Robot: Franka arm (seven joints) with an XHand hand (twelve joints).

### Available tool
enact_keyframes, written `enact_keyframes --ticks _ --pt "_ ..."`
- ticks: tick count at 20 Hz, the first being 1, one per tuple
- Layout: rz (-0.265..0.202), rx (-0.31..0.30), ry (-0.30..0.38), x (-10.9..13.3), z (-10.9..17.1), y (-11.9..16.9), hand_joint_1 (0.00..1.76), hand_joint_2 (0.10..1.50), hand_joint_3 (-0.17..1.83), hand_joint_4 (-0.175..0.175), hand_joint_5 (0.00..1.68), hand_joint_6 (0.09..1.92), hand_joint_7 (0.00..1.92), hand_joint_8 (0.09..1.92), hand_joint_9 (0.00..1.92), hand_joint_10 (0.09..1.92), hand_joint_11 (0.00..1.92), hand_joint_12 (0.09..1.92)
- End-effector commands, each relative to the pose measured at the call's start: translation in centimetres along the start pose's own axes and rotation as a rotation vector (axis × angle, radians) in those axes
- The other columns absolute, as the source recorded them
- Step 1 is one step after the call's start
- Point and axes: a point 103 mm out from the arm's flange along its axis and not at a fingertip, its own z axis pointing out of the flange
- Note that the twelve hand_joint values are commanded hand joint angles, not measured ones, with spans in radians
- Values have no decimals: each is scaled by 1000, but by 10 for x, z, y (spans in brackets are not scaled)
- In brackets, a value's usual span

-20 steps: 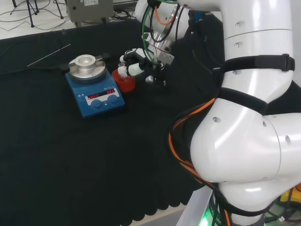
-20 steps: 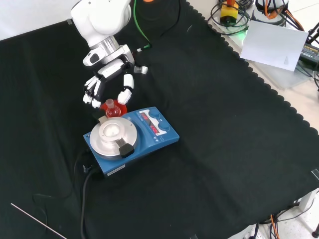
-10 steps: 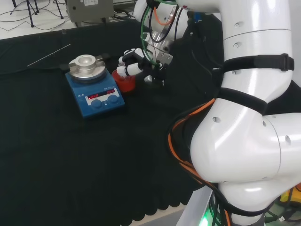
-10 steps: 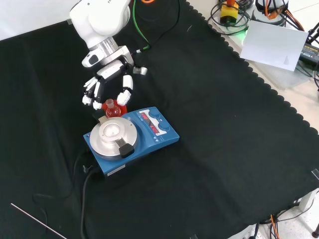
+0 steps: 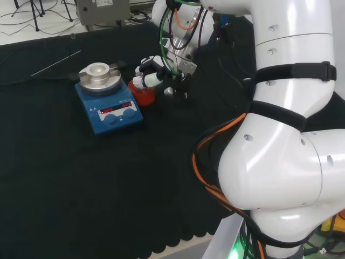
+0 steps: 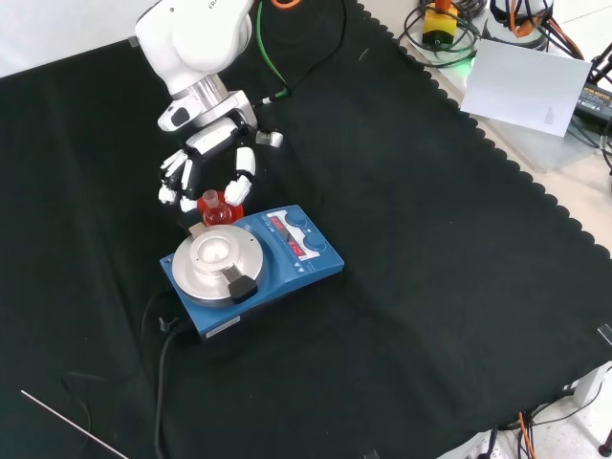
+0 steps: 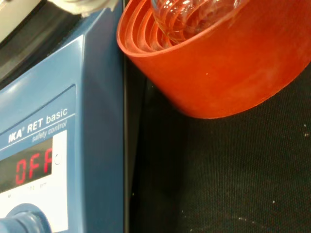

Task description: Pick up the round-bottom flask.

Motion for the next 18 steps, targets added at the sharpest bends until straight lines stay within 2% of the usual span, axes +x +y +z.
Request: enact_keyframes --ticks 1,5,11,13,14,16,18 --pt "-1 -16 -1 0 0 0 770 732 482 -15 733 397 206 513 317 621 0 1200" --pt "-5 -21 -5 1 -1 1 783 745 483 -12 758 563 226 519 333 624 0 1218" --pt "-1 -53 -14 3 2 1 816 789 501 3 990 602 279 540 381 631 0 1280" --pt "0 -67 -26 4 3 1 953 921 301 115 1023 815 291 554 400 636 0 1306" --pt "0 -76 -32 5 3 0 992 964 224 145 1036 860 301 560 413 637 0 1325" --pt "1 -91 -41 6 2 0 1033 990 156 169 1073 857 330 567 446 635 11 1345" --pt "1 -104 -42 8 -1 -1 1050 987 145 175 1100 831 356 569 474 628 32 1347"
